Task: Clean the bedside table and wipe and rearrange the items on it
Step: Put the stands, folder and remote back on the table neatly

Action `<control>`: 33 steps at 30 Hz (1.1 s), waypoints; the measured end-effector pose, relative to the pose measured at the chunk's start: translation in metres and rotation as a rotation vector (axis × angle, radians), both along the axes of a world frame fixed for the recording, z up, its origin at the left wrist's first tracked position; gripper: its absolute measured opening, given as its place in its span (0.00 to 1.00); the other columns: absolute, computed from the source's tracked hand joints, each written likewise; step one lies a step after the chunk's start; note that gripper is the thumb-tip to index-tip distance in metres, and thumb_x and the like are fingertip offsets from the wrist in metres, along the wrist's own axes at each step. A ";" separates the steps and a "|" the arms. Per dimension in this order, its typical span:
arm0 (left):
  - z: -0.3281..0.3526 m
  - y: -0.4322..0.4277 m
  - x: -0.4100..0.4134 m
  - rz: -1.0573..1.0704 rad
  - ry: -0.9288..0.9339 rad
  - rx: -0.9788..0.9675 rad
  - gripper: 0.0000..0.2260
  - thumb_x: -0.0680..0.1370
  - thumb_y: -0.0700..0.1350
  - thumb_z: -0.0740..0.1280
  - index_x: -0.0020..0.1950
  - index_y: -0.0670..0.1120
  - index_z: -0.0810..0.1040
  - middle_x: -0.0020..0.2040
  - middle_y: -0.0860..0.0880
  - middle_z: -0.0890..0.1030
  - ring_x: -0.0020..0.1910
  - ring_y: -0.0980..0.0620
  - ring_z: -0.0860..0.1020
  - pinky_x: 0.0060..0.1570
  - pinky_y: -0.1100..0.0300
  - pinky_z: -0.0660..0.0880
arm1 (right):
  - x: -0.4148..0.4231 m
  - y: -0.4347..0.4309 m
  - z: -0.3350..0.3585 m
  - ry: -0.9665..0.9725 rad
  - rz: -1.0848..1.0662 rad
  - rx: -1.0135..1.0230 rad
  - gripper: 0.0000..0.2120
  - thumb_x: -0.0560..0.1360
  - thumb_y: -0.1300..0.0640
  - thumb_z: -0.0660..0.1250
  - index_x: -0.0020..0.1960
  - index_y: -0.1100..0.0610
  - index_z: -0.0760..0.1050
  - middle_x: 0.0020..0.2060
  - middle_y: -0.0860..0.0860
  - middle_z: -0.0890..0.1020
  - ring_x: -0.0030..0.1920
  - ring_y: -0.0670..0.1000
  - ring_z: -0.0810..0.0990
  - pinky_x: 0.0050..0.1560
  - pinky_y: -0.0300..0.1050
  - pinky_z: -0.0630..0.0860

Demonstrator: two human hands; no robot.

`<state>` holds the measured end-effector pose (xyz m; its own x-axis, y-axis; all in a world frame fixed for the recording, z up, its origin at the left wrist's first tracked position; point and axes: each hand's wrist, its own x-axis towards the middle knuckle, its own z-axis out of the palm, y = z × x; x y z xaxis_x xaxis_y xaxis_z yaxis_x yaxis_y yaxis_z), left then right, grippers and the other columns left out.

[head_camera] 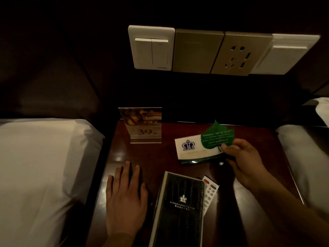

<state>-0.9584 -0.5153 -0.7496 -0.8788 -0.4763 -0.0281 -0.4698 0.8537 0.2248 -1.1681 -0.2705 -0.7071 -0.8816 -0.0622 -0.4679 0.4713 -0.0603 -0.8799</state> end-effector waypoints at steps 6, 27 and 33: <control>0.002 0.000 0.000 0.010 0.014 0.050 0.26 0.78 0.56 0.53 0.74 0.50 0.71 0.77 0.46 0.67 0.77 0.46 0.61 0.76 0.44 0.56 | 0.002 0.000 0.002 0.105 0.114 0.167 0.20 0.69 0.71 0.72 0.53 0.52 0.75 0.43 0.52 0.87 0.45 0.50 0.86 0.40 0.42 0.81; 0.065 0.041 -0.127 0.095 0.140 1.107 0.22 0.76 0.36 0.61 0.68 0.52 0.75 0.60 0.52 0.81 0.56 0.55 0.78 0.47 0.62 0.74 | 0.000 -0.006 -0.008 0.270 0.133 0.392 0.10 0.74 0.63 0.72 0.53 0.55 0.78 0.44 0.56 0.83 0.45 0.56 0.83 0.45 0.53 0.82; 0.054 0.048 -0.129 0.167 0.236 1.095 0.23 0.75 0.34 0.63 0.68 0.50 0.74 0.65 0.48 0.72 0.59 0.51 0.76 0.49 0.66 0.74 | -0.009 -0.022 -0.012 0.309 0.076 0.364 0.12 0.75 0.65 0.71 0.58 0.60 0.76 0.45 0.61 0.81 0.46 0.57 0.83 0.49 0.51 0.81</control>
